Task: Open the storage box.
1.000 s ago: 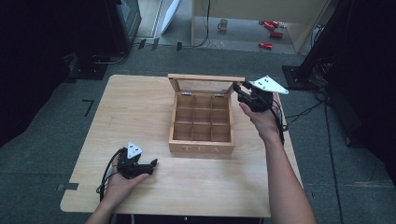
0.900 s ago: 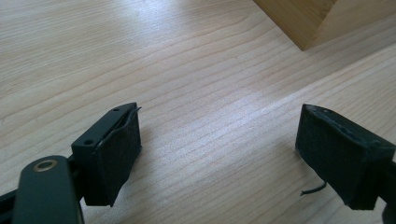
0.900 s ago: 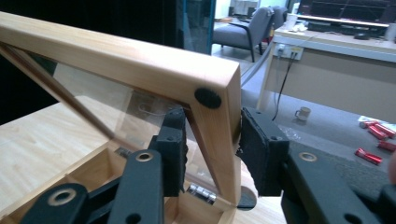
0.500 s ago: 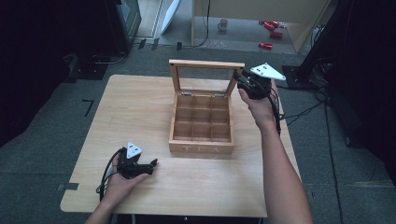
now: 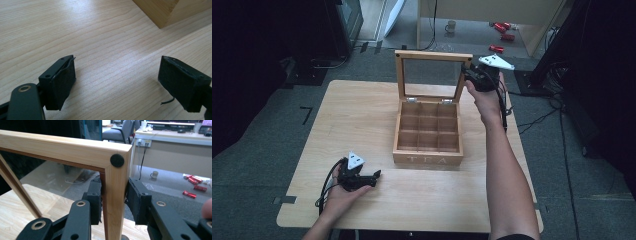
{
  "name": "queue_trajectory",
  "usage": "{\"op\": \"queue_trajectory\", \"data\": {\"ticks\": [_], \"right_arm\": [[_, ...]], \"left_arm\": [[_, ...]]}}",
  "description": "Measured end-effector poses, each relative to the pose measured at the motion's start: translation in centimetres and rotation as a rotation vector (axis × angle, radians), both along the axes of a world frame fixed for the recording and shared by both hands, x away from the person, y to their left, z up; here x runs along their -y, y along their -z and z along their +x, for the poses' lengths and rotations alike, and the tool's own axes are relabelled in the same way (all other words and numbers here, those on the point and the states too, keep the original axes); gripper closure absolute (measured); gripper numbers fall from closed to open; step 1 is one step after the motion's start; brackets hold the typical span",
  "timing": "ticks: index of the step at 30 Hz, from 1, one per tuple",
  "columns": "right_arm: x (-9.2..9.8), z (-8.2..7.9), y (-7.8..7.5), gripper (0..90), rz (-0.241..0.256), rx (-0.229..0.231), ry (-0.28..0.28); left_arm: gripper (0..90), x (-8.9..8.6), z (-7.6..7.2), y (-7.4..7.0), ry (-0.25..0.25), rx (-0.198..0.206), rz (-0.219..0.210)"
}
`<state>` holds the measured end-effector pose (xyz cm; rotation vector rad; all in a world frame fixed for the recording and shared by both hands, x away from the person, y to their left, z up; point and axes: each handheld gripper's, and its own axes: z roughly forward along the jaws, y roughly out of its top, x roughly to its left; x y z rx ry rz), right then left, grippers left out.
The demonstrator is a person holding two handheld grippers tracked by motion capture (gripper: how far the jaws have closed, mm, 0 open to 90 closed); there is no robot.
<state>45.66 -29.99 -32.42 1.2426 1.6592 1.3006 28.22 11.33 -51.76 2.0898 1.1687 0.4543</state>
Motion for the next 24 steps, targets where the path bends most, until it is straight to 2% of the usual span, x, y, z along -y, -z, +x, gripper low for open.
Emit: {"op": "queue_trajectory", "data": {"ticks": [11,17,24], "right_arm": [[-0.4,3.2,-0.4,67.1,0.037,-0.054,0.06],[-0.6,4.8,-0.3,67.3,0.05,-0.073,0.095],[-1.0,6.2,0.0,67.6,0.062,-0.088,0.14]], "left_arm": [[14.7,0.0,0.0,0.0,0.007,-0.001,-0.007],[14.7,-0.2,0.0,0.0,0.014,-0.006,-0.035],[14.7,-0.2,0.0,0.0,0.016,-0.007,-0.036]]}}
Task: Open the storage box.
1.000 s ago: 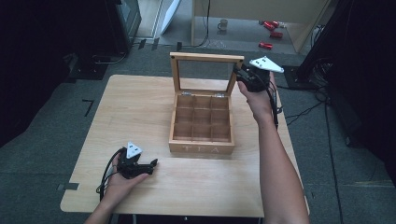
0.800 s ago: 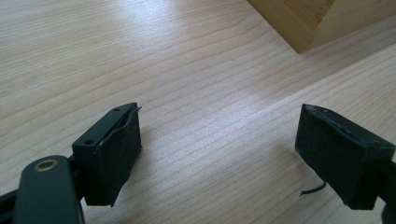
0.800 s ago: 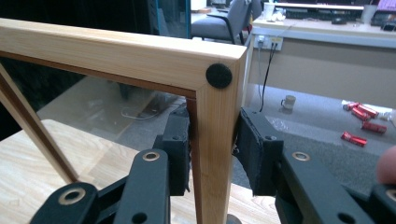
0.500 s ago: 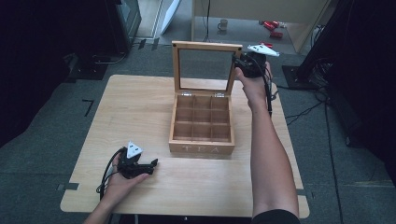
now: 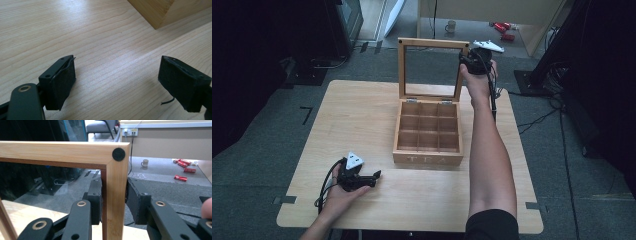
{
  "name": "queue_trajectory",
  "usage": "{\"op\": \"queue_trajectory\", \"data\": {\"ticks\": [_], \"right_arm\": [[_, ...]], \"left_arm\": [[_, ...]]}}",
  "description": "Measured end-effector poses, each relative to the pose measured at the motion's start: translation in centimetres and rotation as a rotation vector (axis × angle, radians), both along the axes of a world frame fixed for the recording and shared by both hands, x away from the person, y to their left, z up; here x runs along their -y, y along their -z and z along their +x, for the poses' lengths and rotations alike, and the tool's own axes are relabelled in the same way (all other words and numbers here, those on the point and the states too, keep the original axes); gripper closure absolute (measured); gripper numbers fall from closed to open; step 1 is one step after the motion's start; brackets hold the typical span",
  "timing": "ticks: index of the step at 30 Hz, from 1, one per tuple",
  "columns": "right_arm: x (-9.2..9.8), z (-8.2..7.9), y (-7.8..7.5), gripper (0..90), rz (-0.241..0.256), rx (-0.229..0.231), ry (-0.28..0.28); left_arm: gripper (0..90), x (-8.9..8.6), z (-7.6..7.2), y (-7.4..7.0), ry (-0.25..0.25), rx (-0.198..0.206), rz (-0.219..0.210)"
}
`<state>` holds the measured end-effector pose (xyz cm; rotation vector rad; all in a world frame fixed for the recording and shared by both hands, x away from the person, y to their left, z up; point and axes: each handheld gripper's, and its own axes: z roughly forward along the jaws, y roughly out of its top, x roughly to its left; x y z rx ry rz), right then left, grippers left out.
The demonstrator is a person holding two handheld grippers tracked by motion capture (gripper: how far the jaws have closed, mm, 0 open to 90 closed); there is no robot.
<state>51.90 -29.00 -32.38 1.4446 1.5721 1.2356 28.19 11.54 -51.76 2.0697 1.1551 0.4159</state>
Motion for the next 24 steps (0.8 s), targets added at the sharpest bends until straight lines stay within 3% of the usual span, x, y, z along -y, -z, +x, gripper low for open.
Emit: {"op": "queue_trajectory", "data": {"ticks": [8,14,24], "right_arm": [[-0.2,0.8,0.3,67.2,0.01,-0.006,0.025],[0.7,0.6,0.7,59.8,0.101,-0.016,-0.007],[1.7,-1.5,1.8,54.3,0.067,-0.033,-0.028]], "left_arm": [[14.7,0.0,0.0,0.0,0.002,0.0,0.002],[14.7,0.0,0.0,0.0,0.002,0.0,0.003],[14.7,0.1,0.0,0.0,0.006,0.003,0.017]]}}
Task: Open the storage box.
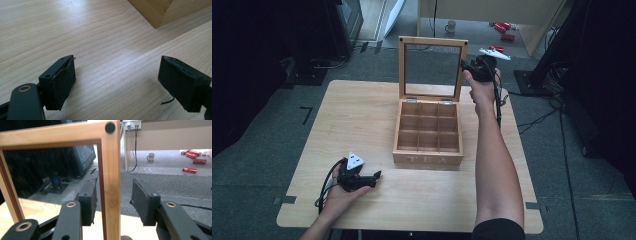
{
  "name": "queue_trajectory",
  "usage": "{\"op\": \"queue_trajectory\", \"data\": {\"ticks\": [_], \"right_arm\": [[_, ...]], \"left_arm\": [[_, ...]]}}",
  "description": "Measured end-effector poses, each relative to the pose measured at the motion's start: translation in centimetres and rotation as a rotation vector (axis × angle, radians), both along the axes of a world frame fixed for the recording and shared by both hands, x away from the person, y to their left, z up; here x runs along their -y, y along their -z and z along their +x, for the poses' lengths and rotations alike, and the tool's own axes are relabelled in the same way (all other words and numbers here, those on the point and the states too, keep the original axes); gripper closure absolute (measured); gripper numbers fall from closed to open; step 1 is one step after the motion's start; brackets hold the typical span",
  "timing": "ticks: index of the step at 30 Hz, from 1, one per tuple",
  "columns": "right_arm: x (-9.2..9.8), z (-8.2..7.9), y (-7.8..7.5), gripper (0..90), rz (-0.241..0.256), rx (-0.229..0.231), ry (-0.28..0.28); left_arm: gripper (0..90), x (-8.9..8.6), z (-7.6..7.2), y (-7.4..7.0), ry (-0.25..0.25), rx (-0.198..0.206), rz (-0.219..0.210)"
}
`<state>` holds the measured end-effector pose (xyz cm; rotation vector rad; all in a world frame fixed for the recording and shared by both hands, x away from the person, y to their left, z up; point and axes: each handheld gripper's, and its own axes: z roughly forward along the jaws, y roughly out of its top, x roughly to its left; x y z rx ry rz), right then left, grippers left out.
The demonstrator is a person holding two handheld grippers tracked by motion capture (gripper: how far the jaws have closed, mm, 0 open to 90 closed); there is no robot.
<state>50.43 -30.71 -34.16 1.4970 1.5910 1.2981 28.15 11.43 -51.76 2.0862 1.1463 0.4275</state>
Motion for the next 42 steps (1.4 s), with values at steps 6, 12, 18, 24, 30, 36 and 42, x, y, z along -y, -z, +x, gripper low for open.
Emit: {"op": "queue_trajectory", "data": {"ticks": [6,12,18,24,30,36,42], "right_arm": [[0.4,-2.2,0.7,38.7,-0.021,-0.026,-0.037],[0.9,-5.1,1.1,19.0,-0.007,-0.071,-0.06],[1.9,-8.6,1.3,11.7,-0.006,-0.076,-0.1],[2.6,-12.8,2.2,6.5,-0.025,-0.071,-0.137],[2.8,-17.0,3.9,5.7,-0.081,-0.071,-0.155],[3.6,-20.7,5.9,5.8,-0.158,-0.061,-0.147],[5.3,-23.8,7.4,5.7,-0.142,-0.08,-0.119]], "left_arm": [[14.7,0.1,0.0,0.0,-0.003,0.002,0.001],[14.7,0.2,-0.1,0.0,-0.005,0.004,0.006],[14.9,0.2,-0.1,0.0,-0.006,0.004,0.012],[14.9,0.3,-0.1,0.0,-0.007,0.008,0.017],[14.9,0.3,-0.1,0.0,-0.01,0.009,0.02],[14.9,0.3,-0.1,0.1,-0.013,0.009,0.014],[14.9,0.3,-0.1,0.0,-0.009,0.009,0.028]]}}
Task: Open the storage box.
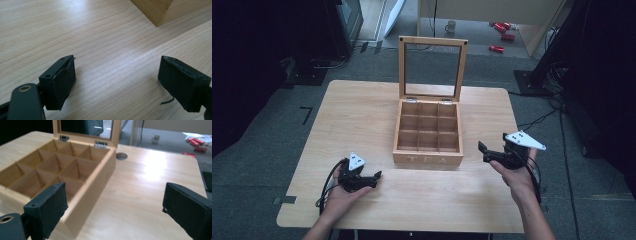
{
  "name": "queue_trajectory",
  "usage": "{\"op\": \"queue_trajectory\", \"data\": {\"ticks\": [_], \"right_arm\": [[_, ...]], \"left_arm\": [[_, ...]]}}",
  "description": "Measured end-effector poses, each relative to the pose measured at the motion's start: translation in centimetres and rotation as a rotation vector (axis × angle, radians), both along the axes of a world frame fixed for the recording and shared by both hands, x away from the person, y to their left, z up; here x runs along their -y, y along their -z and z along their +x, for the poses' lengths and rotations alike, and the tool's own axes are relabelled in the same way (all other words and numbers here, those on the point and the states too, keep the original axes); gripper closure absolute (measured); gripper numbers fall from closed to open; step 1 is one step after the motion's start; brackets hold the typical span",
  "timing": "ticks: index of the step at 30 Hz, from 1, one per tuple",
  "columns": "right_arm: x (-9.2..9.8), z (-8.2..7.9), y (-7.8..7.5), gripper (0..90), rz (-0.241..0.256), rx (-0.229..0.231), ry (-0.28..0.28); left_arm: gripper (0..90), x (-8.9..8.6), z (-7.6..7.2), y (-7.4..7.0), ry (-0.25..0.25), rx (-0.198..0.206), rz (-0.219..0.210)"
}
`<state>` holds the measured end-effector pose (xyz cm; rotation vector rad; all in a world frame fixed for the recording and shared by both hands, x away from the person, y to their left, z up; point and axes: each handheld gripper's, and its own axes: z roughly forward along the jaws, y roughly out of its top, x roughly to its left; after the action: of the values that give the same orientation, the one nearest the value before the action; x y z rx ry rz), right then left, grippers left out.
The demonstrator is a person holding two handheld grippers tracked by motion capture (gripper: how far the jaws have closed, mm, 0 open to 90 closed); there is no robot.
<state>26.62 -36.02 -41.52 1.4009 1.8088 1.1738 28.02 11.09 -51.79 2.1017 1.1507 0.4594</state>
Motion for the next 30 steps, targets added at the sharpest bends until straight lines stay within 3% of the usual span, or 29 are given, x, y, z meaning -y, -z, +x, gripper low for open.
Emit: {"op": "queue_trajectory", "data": {"ticks": [9,16,18,22,25,30], "right_arm": [[2.0,-3.5,3.6,5.8,0.004,-0.069,0.053],[2.8,-5.4,7.4,5.8,0.026,-0.157,0.098],[2.6,-5.7,8.4,6.0,0.012,-0.186,0.108],[1.9,-5.9,9.8,6.2,-0.068,-0.231,0.109],[1.5,-5.8,10.7,6.0,-0.087,-0.272,0.113],[1.0,-5.9,11.1,5.7,-0.118,-0.266,0.115]], "left_arm": [[14.9,0.0,0.0,0.0,0.0,0.001,0.003],[15.0,0.1,0.0,0.0,-0.001,0.002,0.008],[14.9,0.2,0.0,0.0,0.0,0.004,0.015],[14.9,0.3,-0.1,0.0,-0.001,0.007,0.023],[14.9,0.3,-0.1,0.0,-0.001,0.008,0.028],[14.9,0.3,-0.1,0.0,-0.001,0.008,0.028]]}}
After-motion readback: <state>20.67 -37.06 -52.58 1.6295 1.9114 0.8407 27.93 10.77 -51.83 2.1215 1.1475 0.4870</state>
